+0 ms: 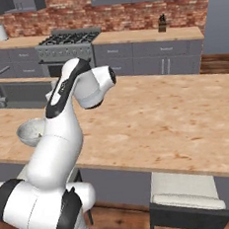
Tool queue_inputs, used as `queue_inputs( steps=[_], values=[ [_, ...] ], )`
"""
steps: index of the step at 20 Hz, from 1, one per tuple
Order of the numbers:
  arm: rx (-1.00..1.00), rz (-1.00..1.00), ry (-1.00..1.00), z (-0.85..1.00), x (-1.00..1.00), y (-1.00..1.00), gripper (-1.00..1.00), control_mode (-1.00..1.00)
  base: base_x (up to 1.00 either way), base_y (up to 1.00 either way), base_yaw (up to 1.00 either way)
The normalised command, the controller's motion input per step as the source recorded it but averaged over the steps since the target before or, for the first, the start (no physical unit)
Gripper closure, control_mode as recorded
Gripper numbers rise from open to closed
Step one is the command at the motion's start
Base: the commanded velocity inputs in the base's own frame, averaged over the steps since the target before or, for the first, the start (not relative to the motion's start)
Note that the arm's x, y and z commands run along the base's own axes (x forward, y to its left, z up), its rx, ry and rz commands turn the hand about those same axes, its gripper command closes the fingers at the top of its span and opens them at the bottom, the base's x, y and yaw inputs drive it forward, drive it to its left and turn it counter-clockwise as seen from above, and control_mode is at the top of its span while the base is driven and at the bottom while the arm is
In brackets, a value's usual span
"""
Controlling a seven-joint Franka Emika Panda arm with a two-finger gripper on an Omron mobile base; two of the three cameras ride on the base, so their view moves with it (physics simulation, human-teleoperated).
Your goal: There is a bowl on the dining counter. Grab a lemon wedge from the fridge and place it in the bowl. Then get the liquor bottle and glass cup from the cabinet and place them next to the bowl.
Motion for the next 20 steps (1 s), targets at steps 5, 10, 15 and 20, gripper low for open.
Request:
queue_inputs(
  steps=[5,10,15,20],
  values=[
    [-0.02,0.0,0.0,-0.41,0.21,0.09,1.0,-1.0,0.0,0.0,0.0],
    [-0.03,0.01,-0.01,-0.55,0.12,0.14,1.0,-1.0,0.0,0.0,0.0],
    [0.0,0.0,-0.07,-0.54,0.0,0.2,1.0,-1.0,0.0,0.0,0.0],
    [0.0,0.0,-0.18,-0.37,-0.03,0.23,1.0,-1.0,0.0,0.0,0.0]
  ],
)
